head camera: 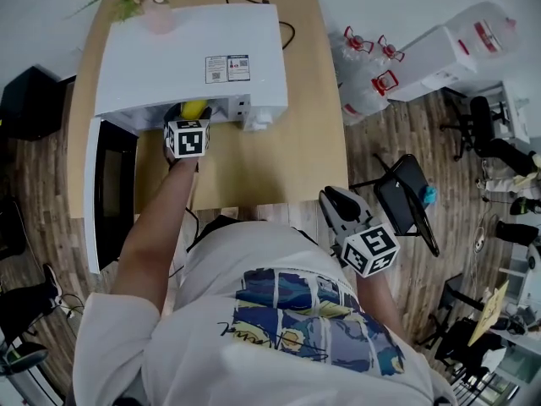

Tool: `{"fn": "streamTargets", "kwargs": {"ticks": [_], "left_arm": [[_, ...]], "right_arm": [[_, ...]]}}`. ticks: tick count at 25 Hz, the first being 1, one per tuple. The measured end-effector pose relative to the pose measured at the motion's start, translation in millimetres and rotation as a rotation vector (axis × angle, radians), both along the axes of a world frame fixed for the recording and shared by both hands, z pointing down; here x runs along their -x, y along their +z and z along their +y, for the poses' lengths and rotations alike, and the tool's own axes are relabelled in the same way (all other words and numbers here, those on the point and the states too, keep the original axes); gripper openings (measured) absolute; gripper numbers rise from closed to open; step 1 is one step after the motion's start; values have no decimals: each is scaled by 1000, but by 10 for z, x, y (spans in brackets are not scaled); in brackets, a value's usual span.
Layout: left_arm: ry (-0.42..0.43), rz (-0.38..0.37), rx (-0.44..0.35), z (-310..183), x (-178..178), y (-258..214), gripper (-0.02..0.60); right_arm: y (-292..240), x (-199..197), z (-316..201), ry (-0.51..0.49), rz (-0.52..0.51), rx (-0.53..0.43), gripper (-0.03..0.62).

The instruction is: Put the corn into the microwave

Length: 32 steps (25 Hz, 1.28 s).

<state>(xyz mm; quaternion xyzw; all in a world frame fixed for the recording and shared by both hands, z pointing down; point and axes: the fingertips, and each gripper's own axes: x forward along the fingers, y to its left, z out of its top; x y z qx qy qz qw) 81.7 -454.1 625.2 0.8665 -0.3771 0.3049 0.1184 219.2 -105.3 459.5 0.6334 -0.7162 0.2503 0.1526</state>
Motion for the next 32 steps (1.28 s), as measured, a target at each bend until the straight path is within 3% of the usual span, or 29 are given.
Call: {"fn": "streamTargets", "kwargs": {"ticks": [12,19,32], "left_arm": [[-173,2,-16,596,530,-216,347],[-242,48,4,1170,741,-330,344],[-189,146,55,2588,760,-468,275]], "right_arm": [[-57,-125,241,-171,-16,-36,46],[-60,-124,478,-251,-26,-57,46],[174,-48,1067,-337,-75,-48,41]]}}
